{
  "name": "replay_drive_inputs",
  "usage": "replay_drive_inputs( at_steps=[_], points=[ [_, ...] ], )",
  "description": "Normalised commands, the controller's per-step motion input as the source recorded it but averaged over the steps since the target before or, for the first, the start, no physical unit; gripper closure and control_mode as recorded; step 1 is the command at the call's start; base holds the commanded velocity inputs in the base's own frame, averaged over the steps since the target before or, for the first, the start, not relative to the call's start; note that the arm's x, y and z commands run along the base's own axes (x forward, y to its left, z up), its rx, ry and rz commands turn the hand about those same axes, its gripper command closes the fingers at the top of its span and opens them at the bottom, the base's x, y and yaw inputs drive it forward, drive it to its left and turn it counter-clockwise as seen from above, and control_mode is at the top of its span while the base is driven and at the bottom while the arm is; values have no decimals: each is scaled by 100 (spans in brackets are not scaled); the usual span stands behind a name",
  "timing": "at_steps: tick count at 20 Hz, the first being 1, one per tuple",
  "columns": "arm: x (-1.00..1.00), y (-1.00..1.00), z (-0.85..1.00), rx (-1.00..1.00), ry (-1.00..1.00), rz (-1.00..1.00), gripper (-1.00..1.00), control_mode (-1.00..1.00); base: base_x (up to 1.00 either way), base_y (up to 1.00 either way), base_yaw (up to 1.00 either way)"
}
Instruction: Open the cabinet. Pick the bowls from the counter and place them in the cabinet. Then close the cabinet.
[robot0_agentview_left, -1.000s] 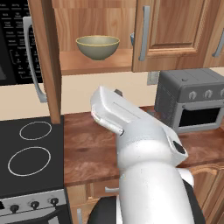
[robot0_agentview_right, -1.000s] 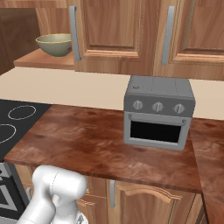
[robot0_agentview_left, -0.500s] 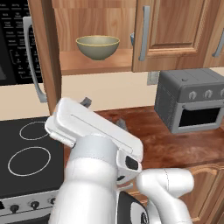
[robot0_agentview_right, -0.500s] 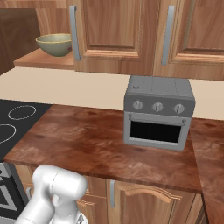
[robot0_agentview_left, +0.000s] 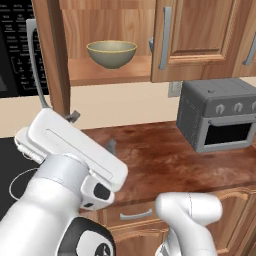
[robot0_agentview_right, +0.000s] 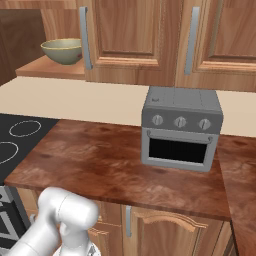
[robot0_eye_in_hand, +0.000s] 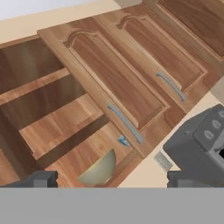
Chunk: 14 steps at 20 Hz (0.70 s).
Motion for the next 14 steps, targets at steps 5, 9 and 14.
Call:
replay_drive_inputs(
  at_steps=[5,9,14],
  points=[
    [14,14,-7,15,0,-10,-100,-100,0,0,0],
    [22,28,-20,20,0,-11,-100,-100,0,0,0],
    [37,30,0,7,0,-4,-100,-100,0,0,0]
  ],
)
